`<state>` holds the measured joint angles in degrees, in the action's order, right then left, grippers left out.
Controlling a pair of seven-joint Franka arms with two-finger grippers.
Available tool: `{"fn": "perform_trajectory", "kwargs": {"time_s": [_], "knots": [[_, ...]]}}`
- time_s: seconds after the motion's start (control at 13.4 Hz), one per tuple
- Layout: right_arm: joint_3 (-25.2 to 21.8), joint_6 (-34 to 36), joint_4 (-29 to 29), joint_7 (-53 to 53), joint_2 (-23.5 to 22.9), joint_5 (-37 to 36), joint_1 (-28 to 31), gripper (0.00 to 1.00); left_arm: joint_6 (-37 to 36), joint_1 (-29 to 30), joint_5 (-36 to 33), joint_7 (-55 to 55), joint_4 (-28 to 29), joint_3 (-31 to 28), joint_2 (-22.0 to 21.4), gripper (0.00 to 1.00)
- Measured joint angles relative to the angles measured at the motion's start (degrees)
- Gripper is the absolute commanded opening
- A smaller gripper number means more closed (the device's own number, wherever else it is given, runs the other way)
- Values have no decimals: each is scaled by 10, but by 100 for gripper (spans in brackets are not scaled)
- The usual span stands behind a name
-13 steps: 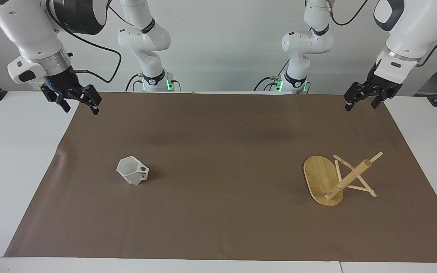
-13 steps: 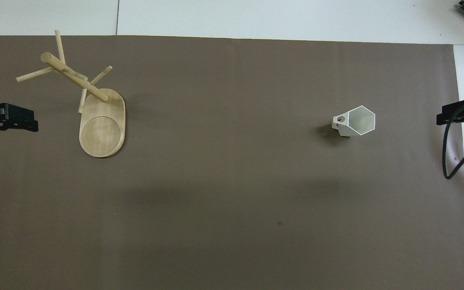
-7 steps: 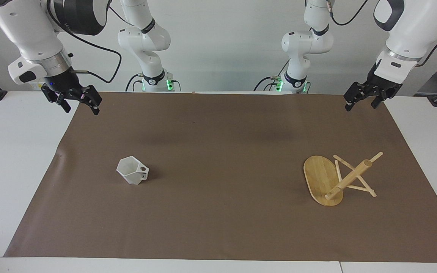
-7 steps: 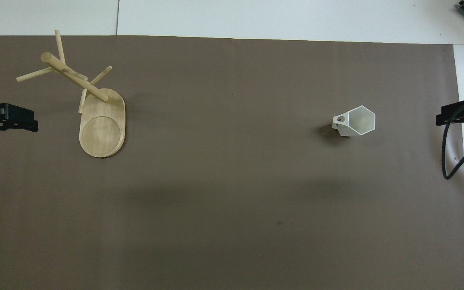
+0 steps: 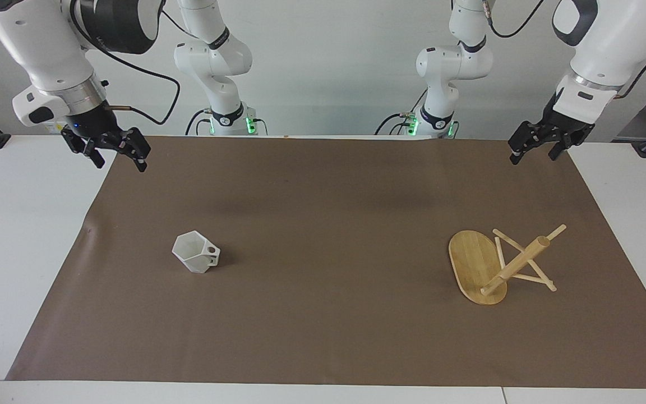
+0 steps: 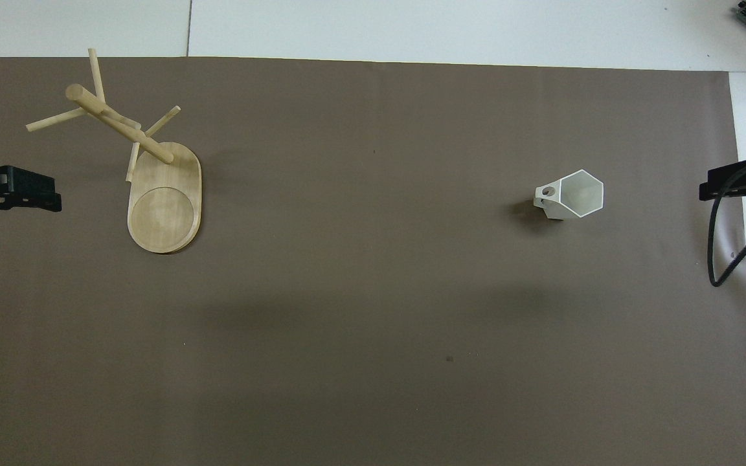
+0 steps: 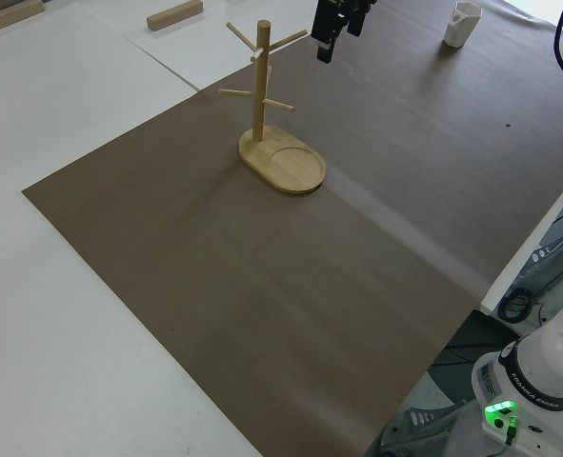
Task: Hang cup on rack
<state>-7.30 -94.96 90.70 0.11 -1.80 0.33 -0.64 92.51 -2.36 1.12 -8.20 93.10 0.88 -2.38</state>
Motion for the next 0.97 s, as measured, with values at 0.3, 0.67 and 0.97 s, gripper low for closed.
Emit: {"fn": "perform_trajectory", "kwargs": {"time_s": [0.3, 0.67, 0.97], "knots": [[0, -28, 15, 0, 0, 0, 0, 100, 0, 0, 0, 0, 0, 0, 0, 100], [0, -121, 72, 0, -19, 0, 0, 100, 0, 0, 0, 0, 0, 0, 0, 100], [0, -202, 84, 1, -85, 0, 0, 100, 0, 0, 0, 0, 0, 0, 0, 100]]}}
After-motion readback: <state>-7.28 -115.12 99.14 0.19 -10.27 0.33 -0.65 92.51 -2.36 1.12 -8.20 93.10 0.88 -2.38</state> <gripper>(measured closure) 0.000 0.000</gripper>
